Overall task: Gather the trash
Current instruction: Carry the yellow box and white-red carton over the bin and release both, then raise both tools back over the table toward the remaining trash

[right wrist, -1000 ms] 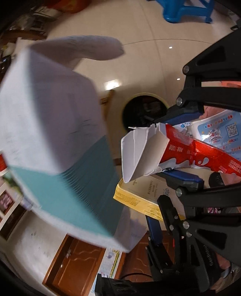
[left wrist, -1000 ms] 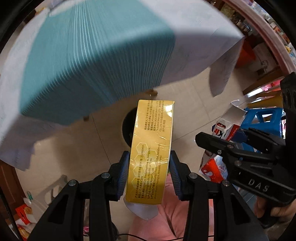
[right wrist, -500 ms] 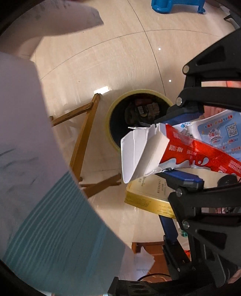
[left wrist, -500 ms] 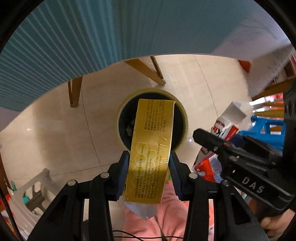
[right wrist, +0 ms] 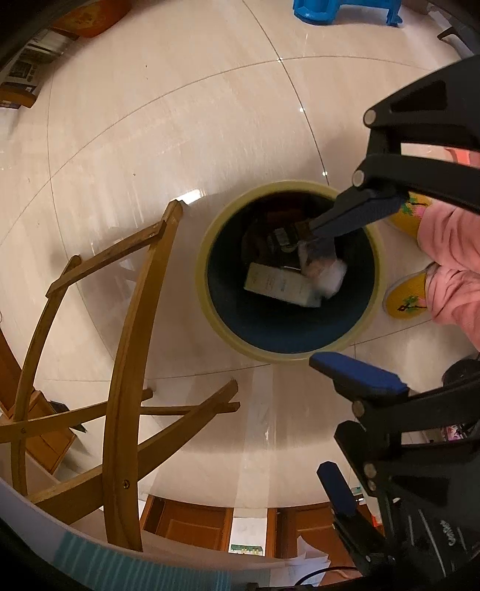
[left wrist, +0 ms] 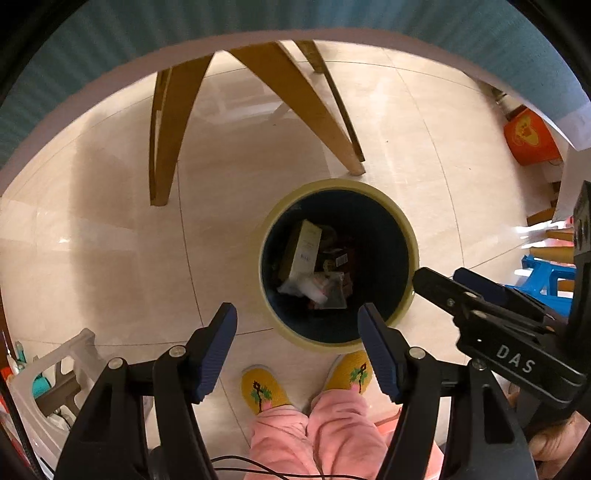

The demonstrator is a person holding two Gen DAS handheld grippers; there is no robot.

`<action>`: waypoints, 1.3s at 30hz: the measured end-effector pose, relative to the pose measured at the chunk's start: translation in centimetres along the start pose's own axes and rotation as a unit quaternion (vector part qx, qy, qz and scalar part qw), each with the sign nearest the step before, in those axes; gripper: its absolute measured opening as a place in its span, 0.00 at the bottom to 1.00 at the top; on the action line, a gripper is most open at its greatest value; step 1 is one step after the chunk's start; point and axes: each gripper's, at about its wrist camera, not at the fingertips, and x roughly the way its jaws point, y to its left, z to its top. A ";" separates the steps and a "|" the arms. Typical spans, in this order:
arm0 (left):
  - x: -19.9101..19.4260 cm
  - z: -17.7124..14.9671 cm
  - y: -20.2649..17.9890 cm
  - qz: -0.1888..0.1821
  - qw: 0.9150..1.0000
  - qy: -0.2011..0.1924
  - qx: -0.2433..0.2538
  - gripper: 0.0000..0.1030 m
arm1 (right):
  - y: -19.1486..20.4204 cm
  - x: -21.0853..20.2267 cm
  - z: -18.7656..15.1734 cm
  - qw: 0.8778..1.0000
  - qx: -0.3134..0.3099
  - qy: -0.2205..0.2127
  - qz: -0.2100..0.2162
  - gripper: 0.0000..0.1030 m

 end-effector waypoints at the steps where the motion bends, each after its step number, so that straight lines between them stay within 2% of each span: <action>1: -0.1 -0.1 0.1 0.002 1.000 0.000 -0.001 0.64 | 0.1 -0.2 0.0 1.000 -0.001 0.000 -0.001 0.63; 7: -1.1 -0.8 1.0 0.003 1.000 -0.004 0.008 0.64 | 0.6 -1.5 -1.0 1.000 -0.010 0.006 -0.006 0.63; 13: -4.9 -2.4 1.0 0.001 1.000 0.000 0.012 0.64 | 1.9 -4.2 -2.1 1.000 -0.010 0.011 -0.010 0.63; 17: -8.6 -3.7 1.1 0.008 1.000 0.001 0.012 0.64 | 2.8 -6.6 -2.9 1.000 -0.013 0.015 -0.008 0.63; 22: -14.5 -4.9 1.6 0.019 1.000 -0.010 0.006 0.64 | 5.1 -11.8 -3.4 0.999 -0.031 0.016 0.007 0.63; 32: -28.7 -4.6 2.0 0.040 0.995 -0.087 -0.016 0.64 | 10.4 -24.6 -2.4 0.993 -0.101 -0.040 0.048 0.63; 39: -37.7 -2.6 1.1 0.056 0.982 -0.175 -0.030 0.64 | 13.5 -32.4 -1.0 0.982 -0.142 -0.098 0.079 0.63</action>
